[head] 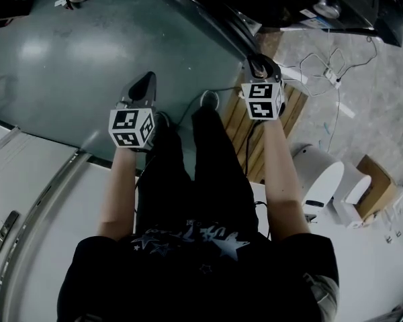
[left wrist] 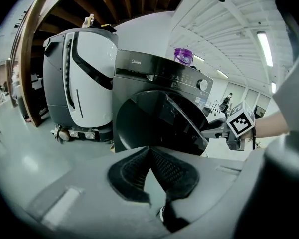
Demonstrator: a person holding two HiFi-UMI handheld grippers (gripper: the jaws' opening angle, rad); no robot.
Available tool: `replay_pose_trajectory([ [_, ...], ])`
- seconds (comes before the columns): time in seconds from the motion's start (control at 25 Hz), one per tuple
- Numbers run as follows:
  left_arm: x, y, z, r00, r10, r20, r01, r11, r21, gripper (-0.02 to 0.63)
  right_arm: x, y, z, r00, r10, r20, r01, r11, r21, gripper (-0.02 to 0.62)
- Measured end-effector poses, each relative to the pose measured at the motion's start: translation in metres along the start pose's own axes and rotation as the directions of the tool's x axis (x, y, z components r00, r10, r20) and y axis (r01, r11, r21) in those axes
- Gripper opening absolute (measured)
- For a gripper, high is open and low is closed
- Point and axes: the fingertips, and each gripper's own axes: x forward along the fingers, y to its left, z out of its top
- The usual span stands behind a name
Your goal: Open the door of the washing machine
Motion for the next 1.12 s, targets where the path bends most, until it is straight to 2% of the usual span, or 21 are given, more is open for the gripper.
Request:
replay_pose_trajectory([
  [0.2,-0.025,0.019,-0.034,0.999,-0.023,-0.046,0.023,1.0,0.007,0.011,-0.011,0.033,-0.005,0.999,-0.024,-0.022,0.025,0.998,0.054,0.131],
  [0.44,-0.044,0.036,-0.057,0.997,-0.026,-0.075,0.028,0.999,0.02,0.011,-0.024,0.079,-0.009,0.999,0.004,-0.051,0.001,0.995,0.098,0.126],
  [0.88,-0.081,0.067,-0.067,0.999,-0.016,-0.037,0.017,1.0,0.011,0.011,-0.038,0.174,-0.005,0.99,0.117,-0.077,-0.105,0.983,0.153,0.12],
  [1.12,-0.111,0.098,-0.086,1.0,0.015,-0.025,-0.015,1.0,-0.016,0.011,-0.037,0.222,0.003,0.988,0.136,-0.078,-0.115,0.966,0.232,0.124],
])
